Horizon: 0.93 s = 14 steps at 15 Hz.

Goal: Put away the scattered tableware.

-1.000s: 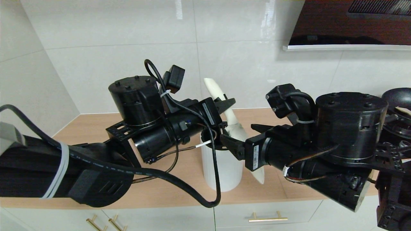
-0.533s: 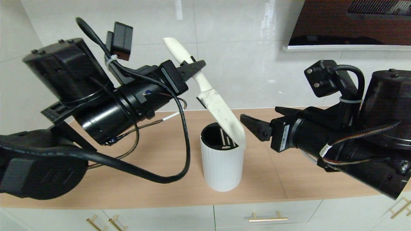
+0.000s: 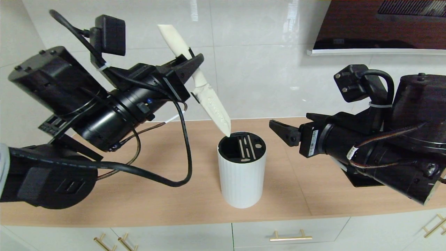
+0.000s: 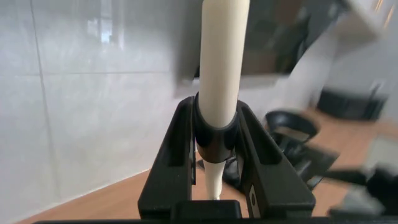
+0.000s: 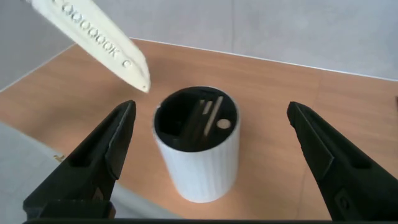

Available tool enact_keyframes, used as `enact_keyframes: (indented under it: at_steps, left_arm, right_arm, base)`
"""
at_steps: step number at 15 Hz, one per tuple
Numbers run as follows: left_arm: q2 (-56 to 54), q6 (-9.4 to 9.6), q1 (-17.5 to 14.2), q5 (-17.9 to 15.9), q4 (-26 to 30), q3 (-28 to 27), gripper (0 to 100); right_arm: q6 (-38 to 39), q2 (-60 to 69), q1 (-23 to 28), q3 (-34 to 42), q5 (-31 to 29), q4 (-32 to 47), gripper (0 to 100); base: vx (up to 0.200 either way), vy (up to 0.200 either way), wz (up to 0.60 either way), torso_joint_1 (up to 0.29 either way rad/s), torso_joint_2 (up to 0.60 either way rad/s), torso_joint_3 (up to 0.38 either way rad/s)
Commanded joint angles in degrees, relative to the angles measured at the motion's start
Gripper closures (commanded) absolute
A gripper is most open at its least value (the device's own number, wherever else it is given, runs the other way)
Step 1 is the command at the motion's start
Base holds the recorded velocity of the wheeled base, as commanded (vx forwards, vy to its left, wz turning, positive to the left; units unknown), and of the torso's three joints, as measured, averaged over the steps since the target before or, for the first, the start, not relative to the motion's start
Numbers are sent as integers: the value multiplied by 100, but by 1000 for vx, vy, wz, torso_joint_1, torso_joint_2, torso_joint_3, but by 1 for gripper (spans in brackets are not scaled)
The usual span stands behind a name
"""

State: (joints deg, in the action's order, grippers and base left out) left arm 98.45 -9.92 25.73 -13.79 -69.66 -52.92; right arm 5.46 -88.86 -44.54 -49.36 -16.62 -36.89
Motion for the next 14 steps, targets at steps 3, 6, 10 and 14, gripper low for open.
enact_keyframes:
  at_steps: [3, 6, 10, 14]
  left_arm:
    - [456, 606, 327, 16, -268, 256, 100]
    - [491, 676, 415, 25, -356, 379, 100]
    - [605, 825, 415, 34, -356, 440, 100]
    - [1036, 834, 415, 69, -602, 414, 100]
  right_arm:
    - [-1, -79, 34, -12, -8, -11, 0]
    - [-1, -97, 34, -3, -8, -11, 0]
    - [-1, -97, 86, -3, -8, -11, 0]
    - [-10, -88, 95, 5, -8, -11, 0]
  base:
    - [0, 0, 0, 0, 0, 0]
    - [0, 0, 0, 0, 0, 0]
    - [0, 0, 0, 0, 0, 0]
    - [0, 0, 0, 0, 0, 0]
